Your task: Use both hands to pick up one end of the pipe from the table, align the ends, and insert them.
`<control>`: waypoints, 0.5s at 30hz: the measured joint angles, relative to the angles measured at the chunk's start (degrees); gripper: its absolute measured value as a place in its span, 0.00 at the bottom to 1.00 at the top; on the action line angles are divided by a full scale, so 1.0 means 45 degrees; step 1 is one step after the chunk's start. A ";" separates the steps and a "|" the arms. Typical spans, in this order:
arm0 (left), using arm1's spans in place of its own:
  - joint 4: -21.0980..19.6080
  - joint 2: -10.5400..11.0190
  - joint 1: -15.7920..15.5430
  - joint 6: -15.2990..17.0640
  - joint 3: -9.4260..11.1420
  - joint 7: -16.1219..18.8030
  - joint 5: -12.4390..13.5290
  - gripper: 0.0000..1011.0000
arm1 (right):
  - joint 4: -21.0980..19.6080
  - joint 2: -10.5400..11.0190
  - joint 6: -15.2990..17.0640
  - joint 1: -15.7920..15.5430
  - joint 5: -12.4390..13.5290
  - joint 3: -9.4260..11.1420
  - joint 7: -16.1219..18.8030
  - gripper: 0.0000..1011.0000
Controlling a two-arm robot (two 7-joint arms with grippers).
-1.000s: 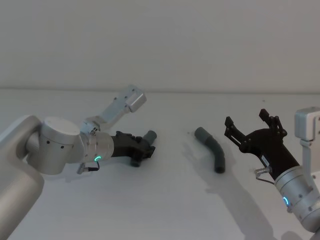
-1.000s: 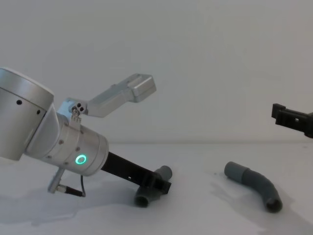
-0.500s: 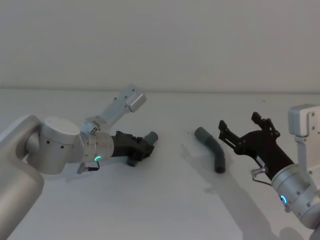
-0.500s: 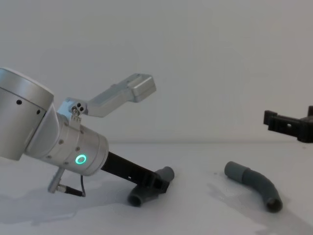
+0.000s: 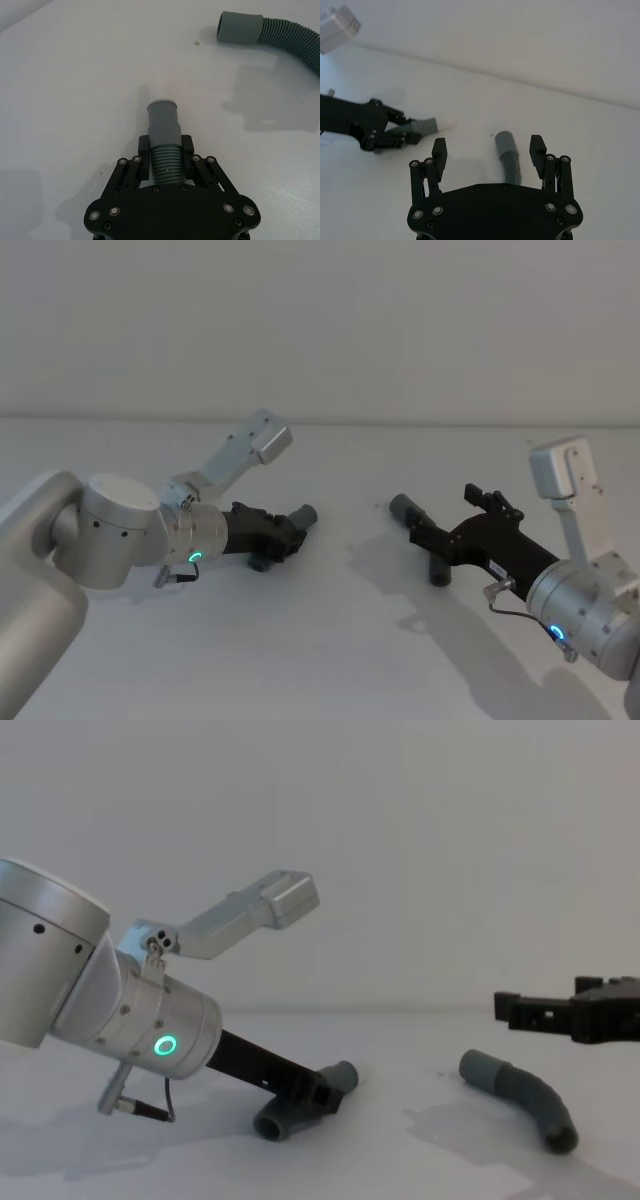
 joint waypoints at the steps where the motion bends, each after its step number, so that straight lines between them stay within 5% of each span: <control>1: 0.0000 0.0000 0.0000 0.0000 0.0000 0.0000 0.0000 0.34 | 0.0018 0.0030 0.0115 0.0063 0.0001 -0.0038 0.0042 0.99; 15: -0.0001 0.0001 0.0000 0.0000 0.0001 -0.0001 -0.0001 0.34 | 0.0536 -0.0060 0.1794 0.0848 -0.0015 -0.0351 0.0195 0.99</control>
